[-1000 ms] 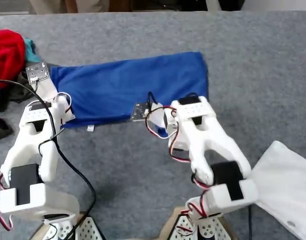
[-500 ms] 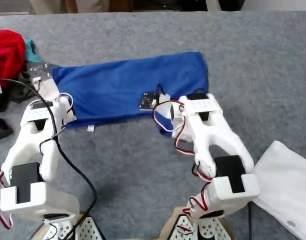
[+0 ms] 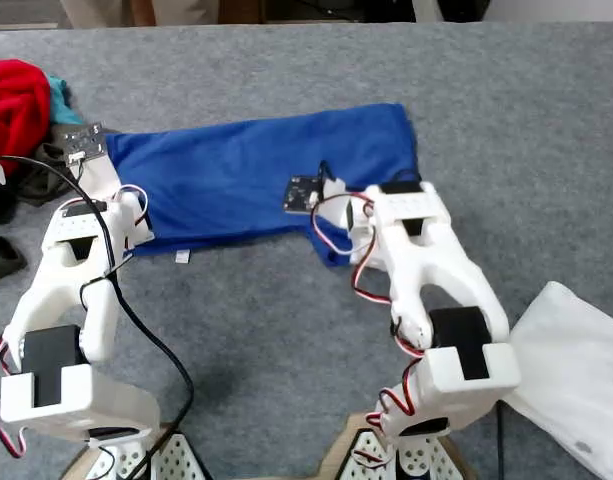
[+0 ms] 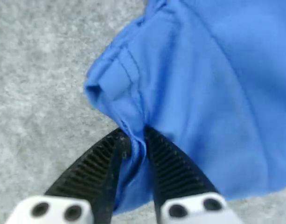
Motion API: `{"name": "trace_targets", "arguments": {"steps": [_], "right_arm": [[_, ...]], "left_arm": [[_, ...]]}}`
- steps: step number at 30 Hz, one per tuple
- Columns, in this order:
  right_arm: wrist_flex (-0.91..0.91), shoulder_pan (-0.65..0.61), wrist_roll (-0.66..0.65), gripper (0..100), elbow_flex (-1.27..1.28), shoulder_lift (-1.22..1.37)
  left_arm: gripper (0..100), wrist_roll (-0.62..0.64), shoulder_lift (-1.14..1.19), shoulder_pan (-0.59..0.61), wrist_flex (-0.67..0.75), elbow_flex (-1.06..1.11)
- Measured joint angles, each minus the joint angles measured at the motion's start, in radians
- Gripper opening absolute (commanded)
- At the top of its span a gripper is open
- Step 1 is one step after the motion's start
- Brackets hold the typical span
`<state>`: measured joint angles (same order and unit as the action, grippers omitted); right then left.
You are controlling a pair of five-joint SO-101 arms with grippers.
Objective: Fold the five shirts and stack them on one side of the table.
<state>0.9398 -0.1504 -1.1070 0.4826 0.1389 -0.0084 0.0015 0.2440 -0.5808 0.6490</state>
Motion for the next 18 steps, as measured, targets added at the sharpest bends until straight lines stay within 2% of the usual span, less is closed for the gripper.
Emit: {"name": "trace_targets", "arguments": {"steps": [5, 10, 18], "right_arm": [[0.137, 0.0, -0.002, 0.4, -0.181, 0.003], [0.192, 0.0, -0.002, 0.4, -0.356, 0.032], [0.288, 0.002, -0.002, 0.4, -0.707, 0.281]], "left_arm": [[2, 0.0, 0.0, 0.0, 0.0, 0.0], [2, 0.0, 0.0, 0.0, 0.0, 0.0], [2, 0.0, 0.0, 0.0, 0.0, 0.0]]}}
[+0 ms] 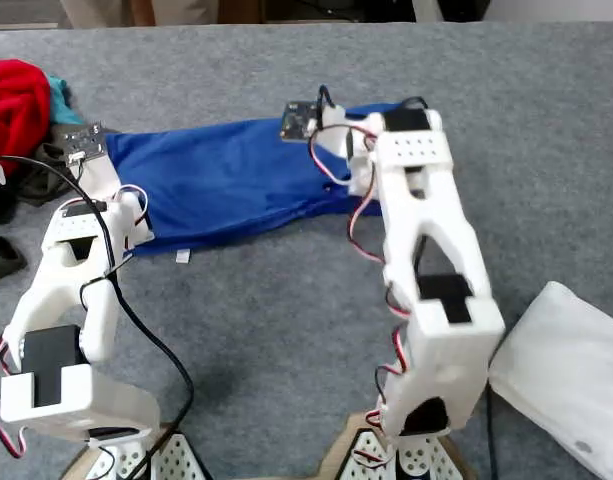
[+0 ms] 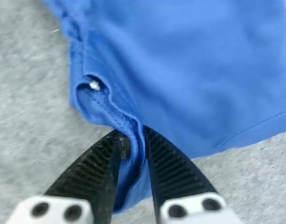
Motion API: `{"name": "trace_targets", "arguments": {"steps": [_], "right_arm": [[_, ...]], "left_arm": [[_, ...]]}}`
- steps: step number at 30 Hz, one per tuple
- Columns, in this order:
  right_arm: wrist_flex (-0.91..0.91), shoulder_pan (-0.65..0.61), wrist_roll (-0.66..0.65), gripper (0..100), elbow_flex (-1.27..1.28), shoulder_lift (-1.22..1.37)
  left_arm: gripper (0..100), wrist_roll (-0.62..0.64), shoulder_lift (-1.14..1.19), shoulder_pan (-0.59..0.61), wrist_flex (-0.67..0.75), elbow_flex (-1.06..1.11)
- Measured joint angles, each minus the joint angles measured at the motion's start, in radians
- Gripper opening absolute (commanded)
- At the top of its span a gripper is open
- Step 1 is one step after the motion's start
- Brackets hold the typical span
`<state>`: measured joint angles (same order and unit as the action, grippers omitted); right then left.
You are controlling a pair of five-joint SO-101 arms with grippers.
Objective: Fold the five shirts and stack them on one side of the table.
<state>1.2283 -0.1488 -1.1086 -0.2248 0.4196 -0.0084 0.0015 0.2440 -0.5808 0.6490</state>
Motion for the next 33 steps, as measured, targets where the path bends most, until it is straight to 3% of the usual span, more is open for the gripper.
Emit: {"name": "trace_targets", "arguments": {"steps": [10, 17, 24, 33], "right_arm": [[0.207, -0.02, -0.054, 0.5, -0.569, 0.334], [0.295, -0.057, -0.132, 1.3, -0.819, 0.525], [0.302, -0.06, -0.144, 32.3, -0.979, 0.617], [0.41, -0.06, -0.137, 24.9, -1.154, 0.618]], "left_arm": [[2, 0.0, 0.0, 0.0, 0.0, 0.0], [2, 0.0, 0.0, 0.0, 0.0, 0.0], [2, 0.0, 0.0, 0.0, 0.0, 0.0], [2, 0.0, 0.0, 0.0, 0.0, 0.0]]}}
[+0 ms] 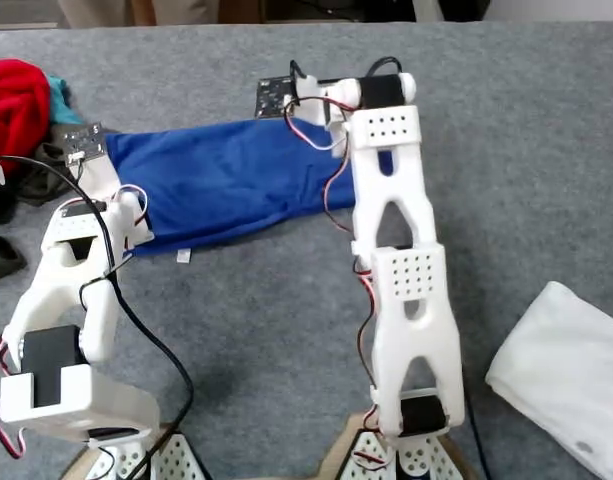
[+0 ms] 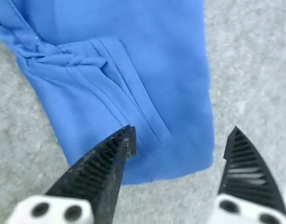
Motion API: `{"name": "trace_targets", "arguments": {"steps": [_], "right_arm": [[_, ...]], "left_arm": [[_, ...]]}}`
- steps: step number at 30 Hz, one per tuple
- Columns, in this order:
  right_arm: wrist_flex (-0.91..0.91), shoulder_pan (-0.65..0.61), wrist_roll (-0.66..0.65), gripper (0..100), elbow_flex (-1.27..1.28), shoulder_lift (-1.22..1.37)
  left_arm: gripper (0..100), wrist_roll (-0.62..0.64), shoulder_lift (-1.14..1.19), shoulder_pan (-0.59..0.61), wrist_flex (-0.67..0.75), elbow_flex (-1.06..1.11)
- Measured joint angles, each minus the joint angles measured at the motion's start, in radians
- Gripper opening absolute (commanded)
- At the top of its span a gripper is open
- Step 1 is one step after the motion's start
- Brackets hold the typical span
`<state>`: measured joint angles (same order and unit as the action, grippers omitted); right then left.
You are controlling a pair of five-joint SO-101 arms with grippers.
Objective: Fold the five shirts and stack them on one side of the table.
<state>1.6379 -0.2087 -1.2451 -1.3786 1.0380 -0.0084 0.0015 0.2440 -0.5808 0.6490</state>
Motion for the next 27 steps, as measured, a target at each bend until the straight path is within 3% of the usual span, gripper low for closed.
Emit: {"name": "trace_targets", "arguments": {"steps": [5, 10, 17, 27], "right_arm": [[0.121, 0.0, 0.032, 0.2, -0.103, 0.0], [0.13, 0.0, 0.23, 0.5, -0.114, 0.005], [0.13, 0.0, 0.643, 0.5, -0.114, 0.005], [0.118, 0.035, 0.91, 0.5, -0.077, 0.094]], "left_arm": [[2, 0.0, 0.0, 0.0, 0.0, 0.0], [2, 0.0, 0.0, 0.0, 0.0, 0.0], [2, 0.026, 0.0, 0.0, 0.0, 0.0], [2, 0.026, 0.0, 0.0, 0.0, 0.0]]}}
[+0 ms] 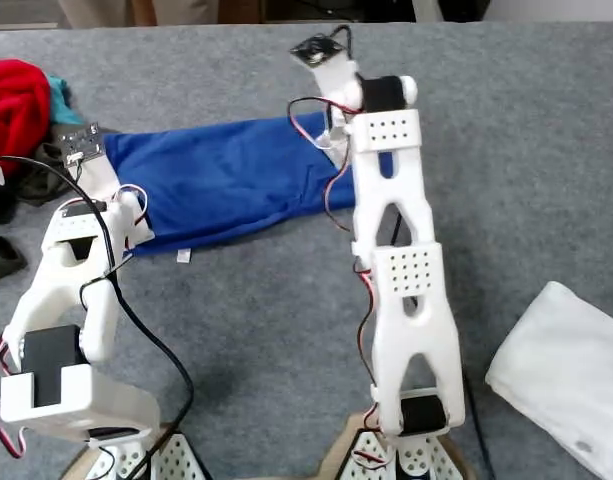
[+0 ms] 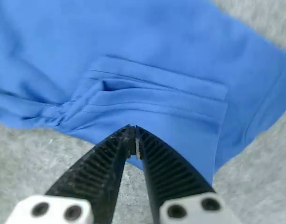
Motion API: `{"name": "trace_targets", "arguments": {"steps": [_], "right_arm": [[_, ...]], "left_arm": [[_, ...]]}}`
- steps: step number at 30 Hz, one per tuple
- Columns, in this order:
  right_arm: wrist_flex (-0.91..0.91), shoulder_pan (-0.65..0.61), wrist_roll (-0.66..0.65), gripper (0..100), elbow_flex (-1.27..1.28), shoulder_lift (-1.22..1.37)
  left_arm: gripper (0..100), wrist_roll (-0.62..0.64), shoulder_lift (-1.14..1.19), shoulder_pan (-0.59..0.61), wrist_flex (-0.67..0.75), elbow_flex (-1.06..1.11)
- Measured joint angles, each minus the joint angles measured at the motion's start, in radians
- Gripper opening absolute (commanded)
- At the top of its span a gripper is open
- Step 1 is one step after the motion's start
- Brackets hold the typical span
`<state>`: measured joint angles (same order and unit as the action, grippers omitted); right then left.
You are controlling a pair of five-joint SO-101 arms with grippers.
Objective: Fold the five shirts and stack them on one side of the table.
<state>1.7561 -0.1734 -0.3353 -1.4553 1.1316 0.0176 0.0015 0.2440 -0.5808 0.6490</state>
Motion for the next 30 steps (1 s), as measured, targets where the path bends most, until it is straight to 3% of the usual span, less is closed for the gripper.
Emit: {"name": "trace_targets", "arguments": {"steps": [8, 11, 14, 18, 25, 30], "right_arm": [[-0.06, 0.098, 0.155, 0.5, -0.095, 0.094], [-0.06, 0.147, 0.173, 0.5, -0.147, 0.14], [-0.06, 0.183, 0.173, 0.5, -0.166, 0.141], [-0.06, 0.189, 0.158, 0.5, -0.166, 0.141], [-0.075, 0.189, 0.143, 0.5, -0.166, 0.141], [-0.103, 0.193, 0.095, 0.5, -0.166, 0.149]], "left_arm": [[2, 0.0, 0.0, 0.021, -0.009, -0.026], [3, 0.011, 0.0, 0.095, -0.118, -0.147], [9, 0.04, 0.006, 0.175, -0.293, -0.347], [14, 0.044, 0.117, 0.189, -0.5, -0.681], [18, 0.044, 0.512, 0.141, -0.85, -1.232], [18, 0.023, 0.809, 0.137, -0.99, -1.56]]}}
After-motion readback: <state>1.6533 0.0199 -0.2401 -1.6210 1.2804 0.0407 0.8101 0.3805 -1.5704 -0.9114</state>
